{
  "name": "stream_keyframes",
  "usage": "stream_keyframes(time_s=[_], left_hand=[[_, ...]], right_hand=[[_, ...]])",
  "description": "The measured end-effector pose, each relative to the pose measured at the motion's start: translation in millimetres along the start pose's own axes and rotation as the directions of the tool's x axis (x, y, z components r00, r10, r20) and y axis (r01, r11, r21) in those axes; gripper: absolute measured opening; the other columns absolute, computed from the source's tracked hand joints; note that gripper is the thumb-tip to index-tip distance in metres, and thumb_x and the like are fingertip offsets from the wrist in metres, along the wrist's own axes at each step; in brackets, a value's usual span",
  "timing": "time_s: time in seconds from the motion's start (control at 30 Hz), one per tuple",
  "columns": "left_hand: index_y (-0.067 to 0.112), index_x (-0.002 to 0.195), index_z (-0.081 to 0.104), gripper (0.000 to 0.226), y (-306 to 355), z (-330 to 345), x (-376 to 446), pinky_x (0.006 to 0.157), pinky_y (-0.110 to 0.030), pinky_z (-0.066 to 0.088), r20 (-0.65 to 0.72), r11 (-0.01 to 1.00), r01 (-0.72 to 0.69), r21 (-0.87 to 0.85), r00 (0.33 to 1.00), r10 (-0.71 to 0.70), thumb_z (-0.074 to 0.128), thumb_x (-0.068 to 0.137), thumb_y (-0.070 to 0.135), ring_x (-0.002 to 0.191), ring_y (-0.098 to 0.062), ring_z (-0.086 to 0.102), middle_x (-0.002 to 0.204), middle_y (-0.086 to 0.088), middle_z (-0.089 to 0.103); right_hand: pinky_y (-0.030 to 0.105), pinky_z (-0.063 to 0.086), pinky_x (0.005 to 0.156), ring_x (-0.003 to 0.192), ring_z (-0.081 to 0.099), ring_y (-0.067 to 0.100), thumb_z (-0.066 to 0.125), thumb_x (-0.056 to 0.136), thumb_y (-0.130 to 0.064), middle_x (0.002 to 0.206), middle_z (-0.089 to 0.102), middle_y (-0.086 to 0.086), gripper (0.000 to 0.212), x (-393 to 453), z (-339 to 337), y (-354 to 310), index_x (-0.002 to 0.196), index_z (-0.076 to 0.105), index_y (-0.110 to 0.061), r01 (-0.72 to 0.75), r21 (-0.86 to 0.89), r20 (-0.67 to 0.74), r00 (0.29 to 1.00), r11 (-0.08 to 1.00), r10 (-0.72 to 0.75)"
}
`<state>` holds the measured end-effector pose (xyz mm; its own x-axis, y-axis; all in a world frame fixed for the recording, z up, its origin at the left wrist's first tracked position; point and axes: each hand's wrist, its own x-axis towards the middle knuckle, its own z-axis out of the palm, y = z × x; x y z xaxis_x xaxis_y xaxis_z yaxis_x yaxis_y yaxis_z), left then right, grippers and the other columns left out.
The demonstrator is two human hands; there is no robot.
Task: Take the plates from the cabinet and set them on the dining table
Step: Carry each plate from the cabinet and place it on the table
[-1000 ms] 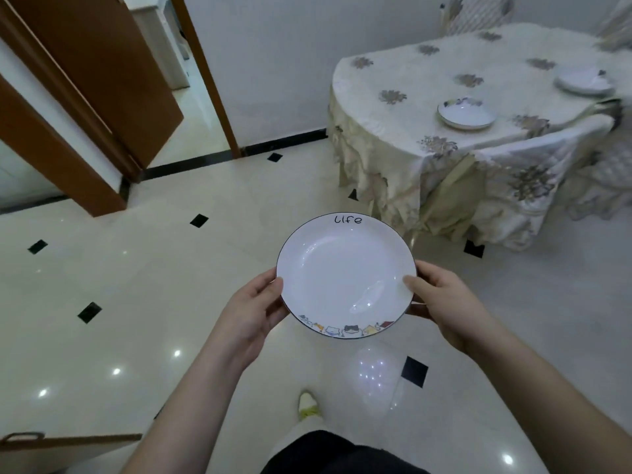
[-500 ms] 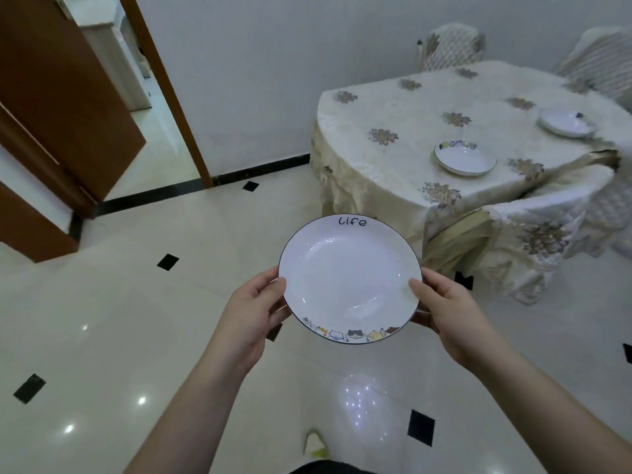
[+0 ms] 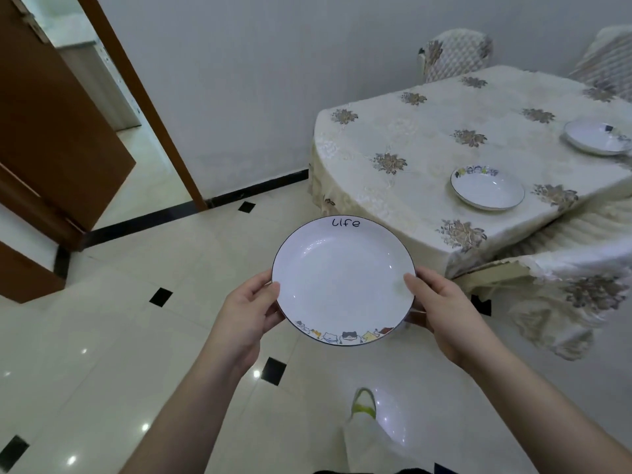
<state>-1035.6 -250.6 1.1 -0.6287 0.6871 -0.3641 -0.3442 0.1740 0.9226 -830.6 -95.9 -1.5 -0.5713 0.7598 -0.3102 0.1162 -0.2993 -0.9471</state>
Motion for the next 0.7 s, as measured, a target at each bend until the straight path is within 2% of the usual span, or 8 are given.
stream_keyframes(time_s=[0.17, 0.37, 0.5, 0.7], left_hand=[[0.015, 0.114, 0.065, 0.025, 35.5, 17.5, 66.4, 0.072, -0.021, 0.058, -0.056, 1.0, -0.002, 0.009, 0.998, 0.003, 0.048, 0.098, 0.005, 0.086, -0.013, 0.072, 0.099, -0.002, 0.076], [0.014, 0.119, 0.063, 0.028, 67.2, 23.4, 127.9, 0.072, -0.022, 0.058, -0.114, 1.0, -0.02, -0.004, 0.993, 0.019, 0.048, 0.097, 0.004, 0.087, -0.014, 0.072, 0.101, -0.002, 0.076], [0.015, 0.119, 0.063, 0.028, 78.5, 13.9, 160.5, 0.072, -0.023, 0.058, -0.144, 0.999, -0.015, -0.03, 0.99, 0.011, 0.048, 0.097, 0.005, 0.089, -0.015, 0.072, 0.103, -0.003, 0.075], [0.015, 0.118, 0.064, 0.028, 91.8, -22.5, 225.8, 0.068, -0.021, 0.057, -0.159, 0.999, 0.006, -0.047, 0.987, -0.013, 0.047, 0.098, 0.006, 0.085, -0.014, 0.071, 0.102, -0.003, 0.075]], right_hand=[[0.02, 0.052, 0.06, 0.073, 0.066, 0.015, 0.044, 0.101, -0.025, 0.095, 0.074, 0.001, 0.026, 80.6, -3.0, -35.8, 0.101, 0.07, -0.021, -0.007, 0.054, 0.028, 1.0, 0.999, 0.006], [0.021, 0.052, 0.065, 0.079, 0.068, 0.015, 0.043, 0.101, -0.027, 0.1, 0.074, 0.001, 0.027, 159.4, 6.6, -64.6, 0.105, 0.069, -0.025, 0.006, 0.024, 0.083, 0.997, 1.0, -0.008], [0.025, 0.051, 0.066, 0.082, 0.068, 0.014, 0.043, 0.101, -0.026, 0.099, 0.074, 0.002, 0.028, 199.6, 24.6, -76.0, 0.105, 0.07, -0.024, 0.001, 0.019, 0.115, 0.993, 1.0, -0.004], [0.021, 0.052, 0.061, 0.077, 0.067, 0.012, 0.043, 0.101, -0.023, 0.095, 0.074, 0.0, 0.027, 266.6, 69.9, -90.3, 0.102, 0.07, -0.021, -0.018, -0.035, 0.127, 0.992, 0.999, 0.022]])
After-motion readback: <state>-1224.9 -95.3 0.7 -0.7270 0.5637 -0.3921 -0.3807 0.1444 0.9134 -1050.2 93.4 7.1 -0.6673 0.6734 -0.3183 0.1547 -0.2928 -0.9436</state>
